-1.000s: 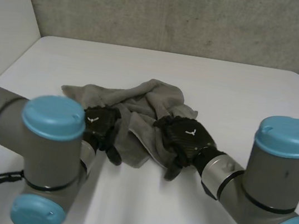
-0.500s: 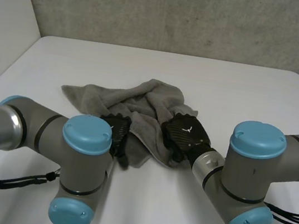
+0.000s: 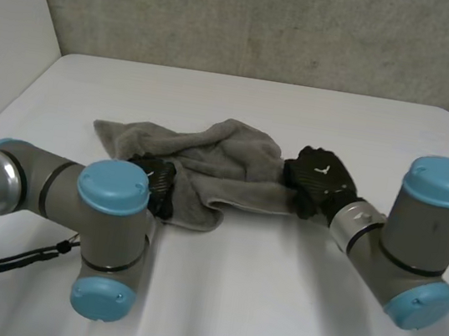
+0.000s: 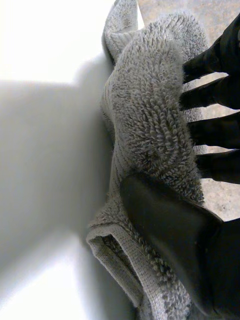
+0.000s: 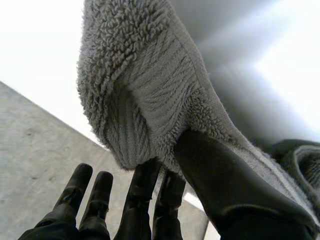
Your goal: Fold the towel.
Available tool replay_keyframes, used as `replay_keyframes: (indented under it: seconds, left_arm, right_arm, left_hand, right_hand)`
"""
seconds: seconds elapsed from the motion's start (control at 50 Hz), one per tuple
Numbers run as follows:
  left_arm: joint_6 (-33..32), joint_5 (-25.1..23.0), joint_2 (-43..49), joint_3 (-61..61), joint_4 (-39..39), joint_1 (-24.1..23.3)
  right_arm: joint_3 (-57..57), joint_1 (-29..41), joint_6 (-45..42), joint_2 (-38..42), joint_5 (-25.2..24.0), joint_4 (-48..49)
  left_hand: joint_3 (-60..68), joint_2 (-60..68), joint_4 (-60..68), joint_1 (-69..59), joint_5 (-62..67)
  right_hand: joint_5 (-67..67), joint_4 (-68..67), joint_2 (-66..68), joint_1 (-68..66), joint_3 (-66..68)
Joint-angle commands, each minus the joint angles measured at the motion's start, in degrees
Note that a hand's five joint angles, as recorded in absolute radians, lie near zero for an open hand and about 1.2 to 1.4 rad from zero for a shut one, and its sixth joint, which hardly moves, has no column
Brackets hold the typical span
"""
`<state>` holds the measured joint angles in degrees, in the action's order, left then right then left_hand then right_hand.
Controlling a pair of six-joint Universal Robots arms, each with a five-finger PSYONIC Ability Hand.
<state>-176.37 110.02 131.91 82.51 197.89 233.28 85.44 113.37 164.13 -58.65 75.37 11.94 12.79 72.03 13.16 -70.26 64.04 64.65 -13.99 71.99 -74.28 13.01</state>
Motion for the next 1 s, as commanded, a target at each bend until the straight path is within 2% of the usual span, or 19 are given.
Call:
replay_keyframes:
  seconds: [0.02,0.14,0.26,0.36,0.38,0.42,0.5,0.66,0.7,0.72,0.76,0.8,0.82,0.84,0.86,0.88,0.92,0.94,1.0]
  left_arm:
    - [0.06,-3.67,-5.61,2.30,-0.31,1.83]
    - [-1.96,-8.33,-12.38,4.94,-1.46,2.79]
    - [-8.64,-14.04,-16.86,7.05,-5.50,7.36]
    - [-16.10,-22.90,-17.65,7.84,-15.66,10.96]
    - [-16.11,-22.92,-17.65,7.84,-15.69,10.97]
    - [-17.60,-27.29,-17.65,7.75,-21.21,11.93]
    - [-17.96,-30.04,-17.48,6.70,-24.04,12.90]
    - [-18.22,-31.27,-15.46,-6.66,-22.46,18.52]
    - [-18.83,-33.01,-13.27,-15.23,-20.71,19.49]
    - [-18.84,-33.03,-13.26,-15.28,-20.70,19.49]
    - [-19.54,-35.14,-12.82,-18.70,-19.47,20.02]
    - [-21.64,-40.99,-13.60,-22.64,-15.89,21.24]
    - [-21.65,-41.02,-13.61,-22.66,-15.87,21.25]
    - [-22.43,-44.42,-14.65,-22.66,-13.35,21.68]
    - [-22.44,-47.85,-16.58,-22.05,-10.62,22.04]
    - [-22.44,-47.88,-16.60,-22.04,-10.60,22.04]
    - [-22.18,-53.04,-21.06,-18.90,-7.53,23.09]
    - [-22.18,-53.07,-21.08,-18.88,-7.52,23.09]
    - [-22.35,-57.44,-23.97,-13.55,-6.73,24.84]
  right_arm:
    - [1.39,-2.27,-0.04,-4.98,-2.34,-1.83]
    - [2.36,-4.29,-0.39,-9.73,-4.45,-4.91]
    - [3.59,-7.90,-2.85,-13.51,-5.24,-7.55]
    - [5.52,-10.18,-12.49,-15.96,-9.36,-16.84]
    - [5.52,-10.18,-12.52,-15.97,-9.37,-16.86]
    - [5.70,-10.36,-16.72,-16.41,-11.81,-21.68]
    - [5.00,-9.83,-19.55,-16.94,-14.03,-22.75]
    - [-3.35,-6.05,-18.59,-14.56,-13.32,-6.76]
    - [-9.04,-3.78,-17.80,-13.77,-9.22,2.51]
    - [-9.07,-3.77,-17.79,-13.77,-9.19,2.56]
    - [-12.39,-2.02,-16.57,-14.38,-4.30,11.57]
    - [-12.58,-1.75,-15.61,-15.34,-2.53,16.14]
    - [-12.58,-1.75,-15.60,-15.35,-2.51,16.18]
    - [-11.97,-1.57,-14.38,-17.01,-1.38,19.84]
    - [-10.66,-1.48,-12.80,-18.76,-1.28,22.31]
    - [-10.65,-1.48,-12.78,-18.78,-1.28,22.33]
    - [-6.80,-1.83,-10.95,-21.06,-4.08,21.12]
    - [-6.78,-1.83,-10.94,-21.07,-4.10,21.10]
    - [-2.15,-2.36,-10.59,-21.94,-9.34,17.26]
  left_hand:
    - [-2.79,7.97,-3.16,-9.74,5.96]
    - [-2.79,7.97,-3.16,-9.74,5.96]
    - [-2.79,7.97,-3.16,-9.74,5.96]
    - [-2.79,7.97,-3.16,-9.74,5.96]
    - [-2.79,7.97,-3.16,-9.74,5.96]
    - [-2.79,7.97,-3.16,-9.74,5.96]
    - [-2.79,7.97,-3.16,-9.74,5.96]
    - [-2.79,7.97,-3.16,-9.74,5.96]
    - [-2.79,7.97,-3.16,-9.74,5.96]
    - [-2.79,7.97,-3.16,-9.74,5.96]
    - [-2.79,7.97,-3.16,-9.74,5.96]
    - [-2.79,7.97,-3.16,-9.74,5.96]
    - [-2.79,7.97,-3.16,-9.74,5.96]
    - [-2.79,7.97,-3.16,-9.74,5.96]
    - [-2.79,7.97,-3.16,-9.74,5.96]
    - [-2.79,7.97,-3.16,-9.74,5.96]
    - [-2.79,7.97,-3.16,-9.74,5.96]
    - [-2.79,7.97,-3.16,-9.74,5.96]
    - [-2.79,7.97,-3.16,-9.74,5.96]
  right_hand:
    - [5.35,3.99,8.01,-5.72,-3.01]
    - [5.35,3.99,8.01,-5.72,-3.01]
    - [5.35,3.99,8.01,-5.72,-3.01]
    - [5.35,3.99,8.01,-5.72,-3.01]
    - [5.35,3.99,8.01,-5.72,-3.01]
    - [5.35,3.99,8.01,-5.72,-3.01]
    - [5.35,3.99,8.01,-5.72,-3.01]
    - [5.35,3.99,8.01,-5.72,-3.01]
    - [5.35,3.99,8.01,-5.72,-3.01]
    - [5.35,3.99,8.01,-5.72,-3.01]
    - [5.35,3.99,8.01,-5.72,-3.01]
    - [5.35,3.99,8.01,-5.72,-3.01]
    - [5.35,3.99,8.01,-5.72,-3.01]
    - [5.35,3.99,8.01,-5.72,-3.01]
    - [5.35,3.99,8.01,-5.72,-3.01]
    - [5.35,3.99,8.01,-5.72,-3.01]
    - [5.35,3.99,8.01,-5.72,-3.01]
    - [5.35,3.99,8.01,-5.72,-3.01]
    - [5.35,3.99,8.01,-5.72,-3.01]
